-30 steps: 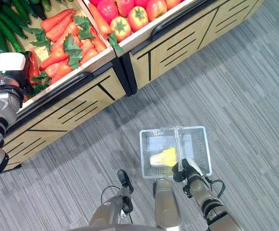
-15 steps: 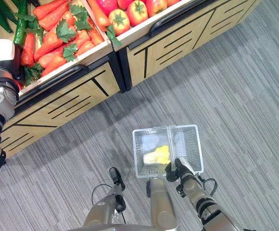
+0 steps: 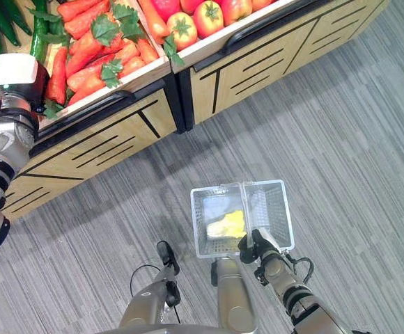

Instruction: Get the vegetables into the basket

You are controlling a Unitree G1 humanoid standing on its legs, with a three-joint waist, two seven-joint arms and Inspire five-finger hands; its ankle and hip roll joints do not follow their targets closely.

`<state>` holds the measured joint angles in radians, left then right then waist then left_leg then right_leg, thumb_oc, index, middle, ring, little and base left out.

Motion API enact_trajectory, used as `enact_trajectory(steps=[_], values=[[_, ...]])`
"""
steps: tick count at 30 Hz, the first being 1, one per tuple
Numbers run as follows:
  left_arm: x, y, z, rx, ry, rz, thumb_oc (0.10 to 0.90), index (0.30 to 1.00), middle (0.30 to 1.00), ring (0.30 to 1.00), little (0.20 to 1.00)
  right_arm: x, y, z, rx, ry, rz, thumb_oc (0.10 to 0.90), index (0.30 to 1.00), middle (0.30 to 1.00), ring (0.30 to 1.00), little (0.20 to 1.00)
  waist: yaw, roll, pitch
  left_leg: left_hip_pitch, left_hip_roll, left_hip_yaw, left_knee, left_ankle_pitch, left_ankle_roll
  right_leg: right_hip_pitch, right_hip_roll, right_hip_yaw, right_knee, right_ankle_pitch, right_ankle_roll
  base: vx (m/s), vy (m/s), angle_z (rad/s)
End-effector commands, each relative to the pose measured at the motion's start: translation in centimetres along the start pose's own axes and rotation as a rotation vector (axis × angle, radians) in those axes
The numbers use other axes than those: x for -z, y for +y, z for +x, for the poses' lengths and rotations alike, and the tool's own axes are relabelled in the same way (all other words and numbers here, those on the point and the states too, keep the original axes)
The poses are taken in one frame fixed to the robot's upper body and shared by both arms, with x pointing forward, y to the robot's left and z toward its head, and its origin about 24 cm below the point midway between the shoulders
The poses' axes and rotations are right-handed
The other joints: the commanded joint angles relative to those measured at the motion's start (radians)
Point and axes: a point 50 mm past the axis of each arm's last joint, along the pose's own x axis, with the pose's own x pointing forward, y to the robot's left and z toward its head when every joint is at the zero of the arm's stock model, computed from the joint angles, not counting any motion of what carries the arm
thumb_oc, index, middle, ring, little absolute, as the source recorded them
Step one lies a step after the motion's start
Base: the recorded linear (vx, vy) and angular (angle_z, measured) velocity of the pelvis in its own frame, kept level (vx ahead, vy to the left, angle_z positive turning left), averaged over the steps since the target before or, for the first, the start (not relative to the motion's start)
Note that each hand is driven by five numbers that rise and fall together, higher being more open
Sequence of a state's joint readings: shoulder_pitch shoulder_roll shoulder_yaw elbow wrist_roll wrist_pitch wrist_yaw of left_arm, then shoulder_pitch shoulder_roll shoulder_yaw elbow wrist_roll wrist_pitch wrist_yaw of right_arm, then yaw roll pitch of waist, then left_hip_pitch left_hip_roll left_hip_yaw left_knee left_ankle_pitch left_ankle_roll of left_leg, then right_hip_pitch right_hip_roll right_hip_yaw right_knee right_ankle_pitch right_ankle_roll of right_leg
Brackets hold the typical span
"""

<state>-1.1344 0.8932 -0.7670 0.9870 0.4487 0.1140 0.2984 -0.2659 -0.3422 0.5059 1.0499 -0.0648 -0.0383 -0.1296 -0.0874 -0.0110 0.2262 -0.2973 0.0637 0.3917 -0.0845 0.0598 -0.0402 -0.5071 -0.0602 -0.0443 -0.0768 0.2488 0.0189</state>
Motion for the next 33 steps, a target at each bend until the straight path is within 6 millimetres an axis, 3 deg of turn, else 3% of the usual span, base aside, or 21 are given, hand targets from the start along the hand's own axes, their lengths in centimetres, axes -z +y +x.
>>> enact_trajectory(steps=[1,4,5,11,22,24,33], values=[[0.8,4.4,0.5,-0.182,-0.031,0.005,0.400,0.300,0.300,0.300,0.300,5.6,2.8,-2.1,-0.092,0.171,-0.035,0.400,0.300,0.300,0.300,0.300,0.028,-0.005,-0.040,-0.008,0.005,-0.114,-0.003,0.012,0.000,0.069,-0.056,-0.026,-0.010,-0.065,0.111,-0.01,0.044,0.11],[0.2,5.3,0.2,-0.223,-0.092,0.003,0.400,0.300,0.300,0.300,0.300,6.2,2.9,-2.3,-0.105,0.193,-0.037,0.400,0.300,0.300,0.300,0.300,0.036,-0.002,-0.052,0.029,0.001,-0.121,-0.003,0.001,0.004,0.108,-0.062,-0.031,-0.010,-0.075,0.111,0.00,0.053,0.13],[-0.6,6.0,-0.3,-0.251,-0.164,0.024,0.400,0.300,0.300,0.300,0.300,7.3,3.2,-2.8,-0.122,0.232,-0.046,0.400,0.300,0.300,0.300,0.300,0.047,0.000,-0.069,0.083,-0.004,-0.127,-0.003,-0.016,0.009,0.166,-0.070,-0.036,-0.010,-0.090,0.114,0.00,0.108,0.13],[-1.8,6.2,-3.0,-0.261,-0.327,0.003,0.400,0.300,0.300,0.300,0.300,10.3,4.4,-4.4,-0.180,0.356,-0.056,0.400,0.300,0.300,0.300,0.300,0.076,0.000,-0.143,0.211,-0.023,-0.154,0.011,-0.061,0.025,0.317,-0.089,-0.064,-0.010,-0.124,0.123,-0.03,0.106,0.24],[-0.9,4.4,-7.0,-0.209,-0.383,-0.065,0.400,0.300,0.300,0.300,0.300,11.5,5.3,-5.2,-0.207,0.417,-0.030,0.400,0.300,0.300,0.300,0.300,0.102,-0.007,-0.210,0.301,-0.042,-0.176,0.017,-0.096,0.043,0.426,-0.107,-0.093,-0.010,-0.141,0.133,-0.04,0.056,0.07],[-1.0,4.0,-8.6,-0.196,-0.411,-0.084,0.400,0.300,0.300,0.300,0.300,11.8,5.7,-5.5,-0.213,0.441,-0.002,0.400,0.300,0.300,0.300,0.300,0.113,-0.010,-0.225,0.323,-0.055,-0.187,0.020,-0.111,0.054,0.458,-0.117,-0.103,-0.010,-0.142,0.137,-0.08,0.108,0.10],[-0.5,3.3,-11.0,-0.186,-0.415,-0.148,0.400,0.300,0.300,0.300,0.300,12.4,6.4,-6.1,-0.223,0.477,0.024,0.400,0.300,0.300,0.300,0.300,0.117,-0.011,-0.245,0.355,-0.081,-0.203,0.021,-0.133,0.077,0.497,-0.140,-0.113,-0.007,-0.131,0.149,-0.05,0.076,0.09]])
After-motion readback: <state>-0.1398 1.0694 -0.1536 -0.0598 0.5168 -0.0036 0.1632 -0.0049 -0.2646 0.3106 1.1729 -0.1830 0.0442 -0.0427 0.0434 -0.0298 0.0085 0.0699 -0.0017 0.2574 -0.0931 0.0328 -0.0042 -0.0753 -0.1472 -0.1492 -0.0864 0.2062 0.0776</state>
